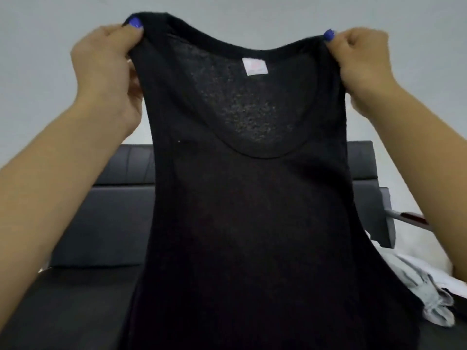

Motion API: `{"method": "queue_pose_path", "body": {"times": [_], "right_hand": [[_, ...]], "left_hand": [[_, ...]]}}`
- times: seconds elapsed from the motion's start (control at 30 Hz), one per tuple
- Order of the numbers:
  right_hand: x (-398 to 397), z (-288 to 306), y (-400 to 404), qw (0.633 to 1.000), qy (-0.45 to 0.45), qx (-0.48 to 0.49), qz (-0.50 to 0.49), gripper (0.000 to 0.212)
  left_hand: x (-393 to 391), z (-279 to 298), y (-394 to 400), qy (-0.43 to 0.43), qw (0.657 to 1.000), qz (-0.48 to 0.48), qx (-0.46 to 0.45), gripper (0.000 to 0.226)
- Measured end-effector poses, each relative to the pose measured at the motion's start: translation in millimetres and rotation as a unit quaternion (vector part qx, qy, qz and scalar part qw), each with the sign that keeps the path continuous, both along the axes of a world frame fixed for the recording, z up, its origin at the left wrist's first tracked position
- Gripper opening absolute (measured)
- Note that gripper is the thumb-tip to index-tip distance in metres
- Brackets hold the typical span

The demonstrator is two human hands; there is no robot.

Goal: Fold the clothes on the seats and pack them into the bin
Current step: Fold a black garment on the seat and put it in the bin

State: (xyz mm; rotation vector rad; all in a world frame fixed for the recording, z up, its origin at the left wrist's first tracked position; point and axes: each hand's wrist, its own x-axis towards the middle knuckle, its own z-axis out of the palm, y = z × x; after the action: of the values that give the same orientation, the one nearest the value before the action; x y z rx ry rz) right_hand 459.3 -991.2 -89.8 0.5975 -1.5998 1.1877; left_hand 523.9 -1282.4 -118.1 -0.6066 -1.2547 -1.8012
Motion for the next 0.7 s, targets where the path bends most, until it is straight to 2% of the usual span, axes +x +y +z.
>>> {"method": "queue_pose_path", "body": {"times": [0.03,0.13,0.23,0.3,0.43,0.53,0.63,0.7], "right_hand": [[-4.0,-10.4,-2.7,0.998,-0.046,0.031,-0.001,0.042],[-17.6,-53.9,-8.6,0.972,-0.201,0.110,0.041,0.040],[-32.4,-95.1,-3.4,0.913,-0.356,0.065,0.189,0.030],[-42.2,-116.9,4.2,0.871,-0.420,0.016,0.253,0.031],[-56.7,-155.0,13.6,0.825,-0.476,-0.046,0.303,0.034],[-59.9,-172.4,16.6,0.825,-0.490,-0.026,0.280,0.034],[-54.3,-177.2,17.9,0.801,-0.494,-0.064,0.331,0.036],[-47.9,-177.4,17.8,0.791,-0.498,-0.069,0.348,0.031]], "left_hand": [[-4.0,-7.5,4.5,-0.023,1.000,0.017,-0.007,0.007],[-17.1,-38.1,11.5,-0.102,0.992,0.006,-0.073,0.017],[-30.5,-68.6,4.3,-0.161,0.975,-0.022,-0.152,0.015],[-38.4,-85.9,-3.2,-0.173,0.969,-0.022,-0.176,0.014],[-47.2,-112.9,-17.4,-0.188,0.952,-0.020,-0.239,0.002],[-46.8,-125.4,-24.8,-0.200,0.943,-0.059,-0.260,0.013],[-34.2,-127.1,-24.8,-0.211,0.936,-0.138,-0.245,0.019],[-20.3,-126.5,-19.8,-0.201,0.935,-0.157,-0.247,0.020]]}}
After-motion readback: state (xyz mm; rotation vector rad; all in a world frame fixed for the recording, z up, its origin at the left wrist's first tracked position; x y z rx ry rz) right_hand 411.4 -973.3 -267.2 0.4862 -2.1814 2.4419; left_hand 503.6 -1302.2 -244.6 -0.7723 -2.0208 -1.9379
